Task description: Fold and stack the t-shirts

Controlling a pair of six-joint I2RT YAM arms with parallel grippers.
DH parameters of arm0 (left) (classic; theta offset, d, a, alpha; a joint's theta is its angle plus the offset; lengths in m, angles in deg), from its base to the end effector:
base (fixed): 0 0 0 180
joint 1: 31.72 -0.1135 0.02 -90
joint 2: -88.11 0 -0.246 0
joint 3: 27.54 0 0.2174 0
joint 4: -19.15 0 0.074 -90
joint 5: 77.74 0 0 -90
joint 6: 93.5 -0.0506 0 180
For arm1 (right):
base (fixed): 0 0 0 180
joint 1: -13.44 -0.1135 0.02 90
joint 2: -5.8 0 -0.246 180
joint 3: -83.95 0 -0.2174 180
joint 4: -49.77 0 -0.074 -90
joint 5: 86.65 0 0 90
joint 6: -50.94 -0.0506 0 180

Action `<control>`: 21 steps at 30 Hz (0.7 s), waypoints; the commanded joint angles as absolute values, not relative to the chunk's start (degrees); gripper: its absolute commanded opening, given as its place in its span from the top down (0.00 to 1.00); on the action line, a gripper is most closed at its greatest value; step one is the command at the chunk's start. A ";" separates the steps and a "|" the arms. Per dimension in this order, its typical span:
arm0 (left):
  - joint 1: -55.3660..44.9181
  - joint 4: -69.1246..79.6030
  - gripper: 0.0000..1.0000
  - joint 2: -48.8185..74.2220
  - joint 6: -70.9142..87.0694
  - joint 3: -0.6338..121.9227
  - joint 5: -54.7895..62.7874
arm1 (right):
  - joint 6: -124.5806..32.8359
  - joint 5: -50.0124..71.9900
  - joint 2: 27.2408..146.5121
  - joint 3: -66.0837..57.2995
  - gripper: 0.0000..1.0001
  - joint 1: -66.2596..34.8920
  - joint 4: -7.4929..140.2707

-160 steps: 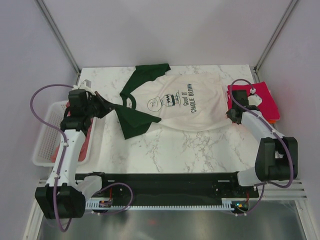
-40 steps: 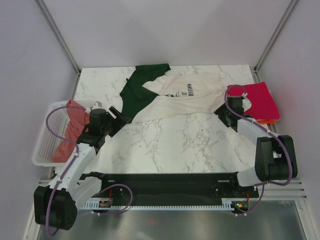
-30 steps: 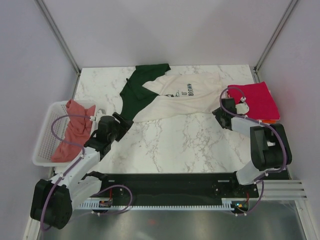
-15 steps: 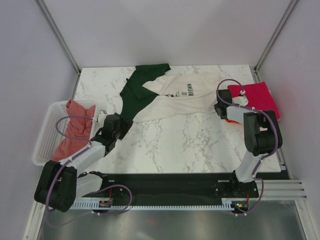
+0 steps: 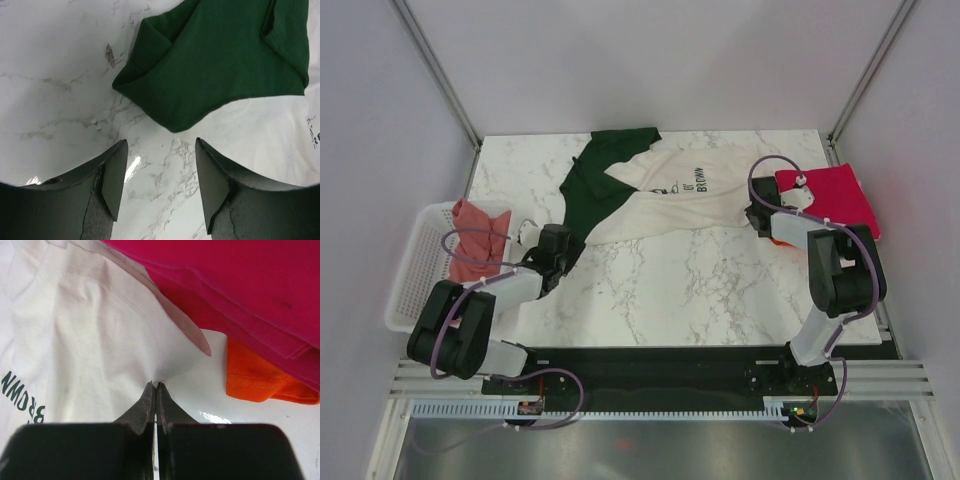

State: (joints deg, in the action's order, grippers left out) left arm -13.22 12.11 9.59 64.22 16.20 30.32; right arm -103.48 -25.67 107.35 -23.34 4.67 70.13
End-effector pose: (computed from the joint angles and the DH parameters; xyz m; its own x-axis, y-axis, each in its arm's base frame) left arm 0.2331 -0.0615 0.1491 -0.3162 -0.8219 -0.4738 -0.5538 0.5654 -0.6112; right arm 0.3368 0.0271 0.1601 -0.1607 0.7733 -0.6134 0.7525 0.4981 0.4308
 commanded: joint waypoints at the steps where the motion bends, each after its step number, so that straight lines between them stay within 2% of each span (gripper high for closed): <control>1: -12.91 16.93 0.37 5.16 65.32 20.46 35.28 | -102.52 -26.80 104.32 -23.60 1.00 4.48 69.48; 4: -13.18 16.24 0.43 2.16 64.18 23.80 35.55 | -102.25 -26.62 103.18 -23.86 1.00 4.48 69.57; 7: -14.49 12.38 0.55 -0.39 64.96 26.88 34.59 | -101.73 -27.76 101.78 -24.21 1.00 4.39 70.01; 10: -16.78 11.93 0.72 -1.54 63.30 28.20 32.92 | -101.11 -28.64 100.19 -24.74 1.00 4.39 70.45; 11: -18.26 11.32 0.88 -1.71 63.12 28.46 32.48 | -100.76 -28.99 99.84 -24.74 1.00 4.48 70.71; 12: -19.15 11.14 0.96 -2.06 62.34 28.64 31.60 | -100.76 -29.08 99.32 -24.83 1.00 4.39 71.15; 15: -22.14 10.44 0.98 -0.41 59.71 29.34 28.17 | -100.14 -28.65 98.61 -24.22 1.00 4.48 72.81; 21: -22.41 0.71 0.98 9.17 54.43 31.89 32.12 | -97.69 -29.35 96.94 -18.16 1.00 4.30 83.09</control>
State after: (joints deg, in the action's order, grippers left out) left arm -22.18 6.36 2.48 60.07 28.59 28.49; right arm -99.81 -26.50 100.16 -22.29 4.21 77.00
